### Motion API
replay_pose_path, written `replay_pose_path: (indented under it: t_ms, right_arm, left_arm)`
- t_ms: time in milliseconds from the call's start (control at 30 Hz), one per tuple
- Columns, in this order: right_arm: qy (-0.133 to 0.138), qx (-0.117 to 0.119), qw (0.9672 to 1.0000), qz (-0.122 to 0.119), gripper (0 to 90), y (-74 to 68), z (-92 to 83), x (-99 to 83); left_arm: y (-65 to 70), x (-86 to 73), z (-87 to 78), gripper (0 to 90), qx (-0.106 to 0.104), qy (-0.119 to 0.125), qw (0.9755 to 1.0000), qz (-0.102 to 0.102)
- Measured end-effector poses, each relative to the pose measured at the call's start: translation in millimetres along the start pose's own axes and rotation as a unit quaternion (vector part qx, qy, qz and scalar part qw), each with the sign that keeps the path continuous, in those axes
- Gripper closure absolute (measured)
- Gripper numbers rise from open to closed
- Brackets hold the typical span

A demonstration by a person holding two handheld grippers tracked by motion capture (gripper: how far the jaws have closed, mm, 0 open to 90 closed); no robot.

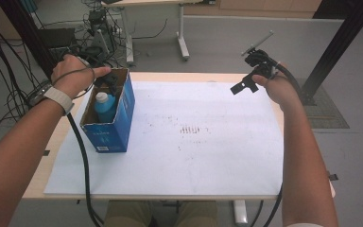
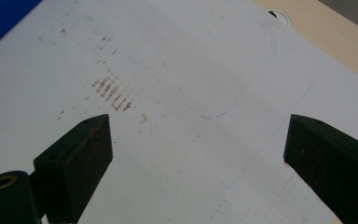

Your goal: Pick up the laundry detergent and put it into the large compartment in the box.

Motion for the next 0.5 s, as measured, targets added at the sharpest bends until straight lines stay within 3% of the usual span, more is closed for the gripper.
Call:
replay_pose_path:
  t_ms: [500]
  right_arm:
    - [0.0, -0.001, 1.0, 0.001, 7.7, -0.3, -2.8, -1.0]
  left_arm:
    - [9.4, 2.6, -35.3, 7.2, -0.021, 0.016, 0.9993, 0.027]
Point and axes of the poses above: each handheld gripper's, and its own axes: z roughly forward along the jaws, x roughly out of its top, y roughly to its right, the point moved 7 cm from there along z, roughly forward along the jaws, and after that the axes turned 1 degree about -x, right-handed, at the moved point
